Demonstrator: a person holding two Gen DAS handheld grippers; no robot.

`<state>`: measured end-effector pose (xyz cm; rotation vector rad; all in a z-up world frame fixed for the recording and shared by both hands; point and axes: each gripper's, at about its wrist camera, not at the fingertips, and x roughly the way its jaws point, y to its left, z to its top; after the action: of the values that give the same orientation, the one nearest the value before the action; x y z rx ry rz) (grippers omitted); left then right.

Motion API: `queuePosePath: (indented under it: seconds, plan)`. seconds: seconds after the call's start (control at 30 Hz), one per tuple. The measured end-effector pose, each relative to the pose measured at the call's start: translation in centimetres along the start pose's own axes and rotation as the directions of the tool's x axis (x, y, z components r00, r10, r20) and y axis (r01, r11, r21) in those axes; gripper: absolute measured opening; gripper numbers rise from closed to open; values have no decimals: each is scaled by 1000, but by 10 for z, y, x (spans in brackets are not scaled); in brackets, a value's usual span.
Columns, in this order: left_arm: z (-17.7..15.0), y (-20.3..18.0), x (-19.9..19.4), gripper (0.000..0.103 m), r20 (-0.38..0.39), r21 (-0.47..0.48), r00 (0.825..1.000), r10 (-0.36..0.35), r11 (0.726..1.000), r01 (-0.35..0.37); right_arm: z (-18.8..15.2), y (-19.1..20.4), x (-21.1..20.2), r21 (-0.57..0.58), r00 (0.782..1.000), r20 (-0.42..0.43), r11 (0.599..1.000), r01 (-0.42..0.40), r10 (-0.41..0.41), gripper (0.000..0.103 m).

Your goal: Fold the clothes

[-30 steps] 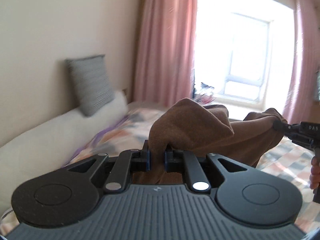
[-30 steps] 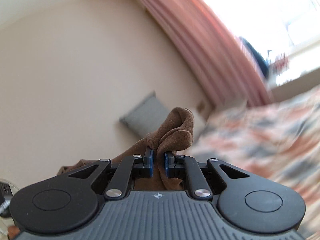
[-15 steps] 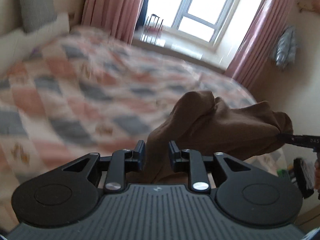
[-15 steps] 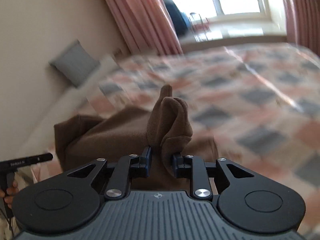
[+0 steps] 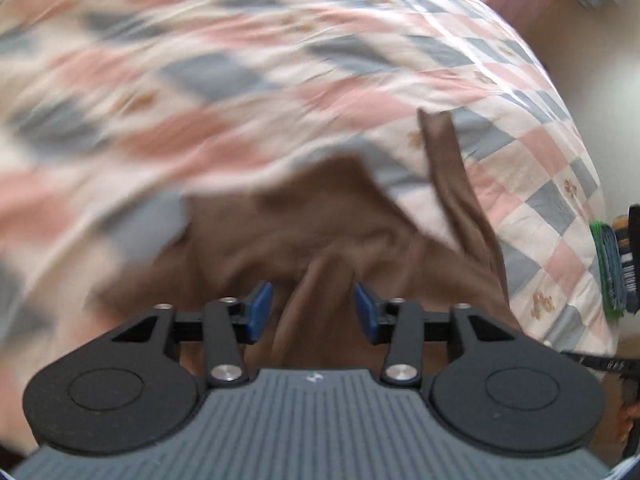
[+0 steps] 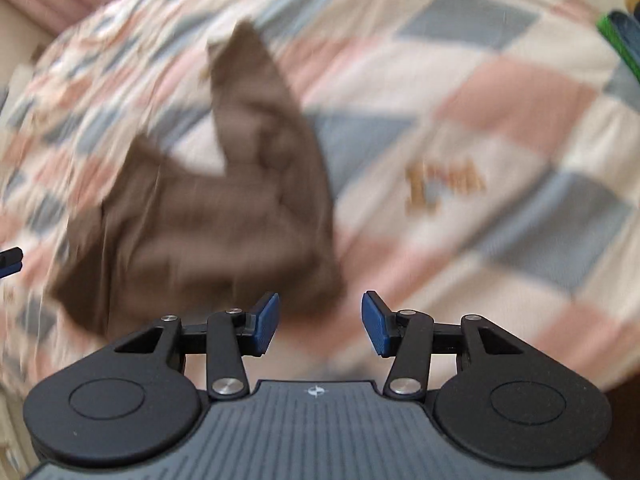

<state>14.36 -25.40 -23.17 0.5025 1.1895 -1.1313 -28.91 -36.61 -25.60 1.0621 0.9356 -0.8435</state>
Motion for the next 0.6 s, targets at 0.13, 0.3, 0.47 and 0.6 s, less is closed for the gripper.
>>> queuePosePath:
  seconds: [0.13,0.3,0.47,0.6]
  plan:
    - [37,15,52,44,-59,-9,998,23,1000,-24,35,-1,30,13,995,91,999,-49,47,59]
    - [28,35,89,45,-130,-31,989,75,996,-80,64,0,83,19,991,108,997,-79,77,61]
    - [3,55,74,45,-95,-78,995,-42,996,35,90,-1,123,68,982,135,987,-144,134,65]
    - [-10,45,61,62,-90,-19,978,-188,982,187,97,0,156,66,987,86,988,-141,136,30]
